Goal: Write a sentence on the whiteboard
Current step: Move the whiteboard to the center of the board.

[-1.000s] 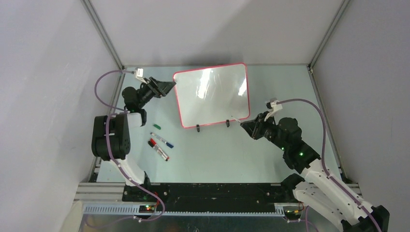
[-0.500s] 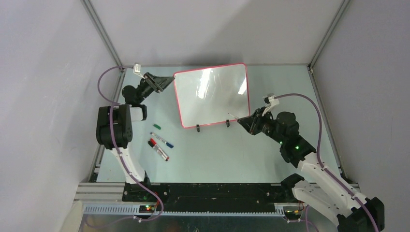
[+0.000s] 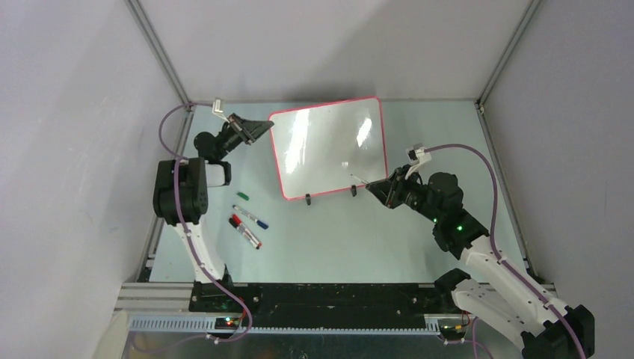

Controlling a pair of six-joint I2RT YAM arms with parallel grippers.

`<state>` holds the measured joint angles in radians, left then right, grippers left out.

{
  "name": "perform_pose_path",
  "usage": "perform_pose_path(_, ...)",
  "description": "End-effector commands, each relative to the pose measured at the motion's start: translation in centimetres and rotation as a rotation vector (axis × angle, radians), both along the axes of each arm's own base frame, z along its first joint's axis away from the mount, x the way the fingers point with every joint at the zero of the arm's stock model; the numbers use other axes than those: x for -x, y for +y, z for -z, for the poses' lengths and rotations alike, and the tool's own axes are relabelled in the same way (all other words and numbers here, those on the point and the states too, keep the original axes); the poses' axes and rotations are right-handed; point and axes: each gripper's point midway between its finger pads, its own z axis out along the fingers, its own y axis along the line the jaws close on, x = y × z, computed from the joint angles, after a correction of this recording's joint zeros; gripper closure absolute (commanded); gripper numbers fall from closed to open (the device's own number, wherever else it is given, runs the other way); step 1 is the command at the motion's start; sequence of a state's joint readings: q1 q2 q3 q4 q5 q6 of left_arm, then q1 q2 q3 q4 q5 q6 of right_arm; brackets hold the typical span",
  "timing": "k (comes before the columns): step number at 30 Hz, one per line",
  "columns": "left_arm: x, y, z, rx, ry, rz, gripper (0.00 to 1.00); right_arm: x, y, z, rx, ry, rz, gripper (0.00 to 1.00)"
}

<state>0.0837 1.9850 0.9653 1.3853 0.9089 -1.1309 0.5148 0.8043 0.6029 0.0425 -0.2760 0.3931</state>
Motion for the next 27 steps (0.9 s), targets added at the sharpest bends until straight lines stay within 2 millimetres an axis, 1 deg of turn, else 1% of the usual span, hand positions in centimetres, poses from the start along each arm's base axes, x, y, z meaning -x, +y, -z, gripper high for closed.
perform_pose_path(1,1.0,-1.3,-1.5,0.001,-0.070,0.079,1.00,-0.1,0.2,-3.3,-0.053,-0.066,-0.008,1.00)
perform_pose_path(6,1.9,-1.6,-1.5,0.006,-0.074,0.109,1.00,0.2,0.0,-3.1,-0.047,-0.055,-0.006,1.00)
perform_pose_path(11,3.2,-2.4,-1.3,-0.005,-0.061,0.154,1.00,0.8,-0.3,-3.1,-0.044,-0.050,-0.006,1.00)
perform_pose_path(14,4.0,-2.9,-0.8,-0.011,-0.044,0.188,1.00,1.0,-0.5,-3.3,-0.047,-0.057,-0.004,1.00)
perform_pose_path(15,4.4,-3.2,-0.6,-0.014,-0.036,0.202,1.00,1.2,-0.6,-2.8,-0.036,-0.038,-0.004,1.00)
perform_pose_path(21,6.5,-4.7,-0.1,-0.033,-0.024,0.265,1.00,1.8,-0.8,-2.6,-0.033,-0.020,-0.007,1.00)
perform_pose_path(27,8.3,-4.9,0.2,-0.048,-0.009,0.305,1.00,2.3,-0.7,-2.9,-0.043,-0.019,-0.023,1.00)
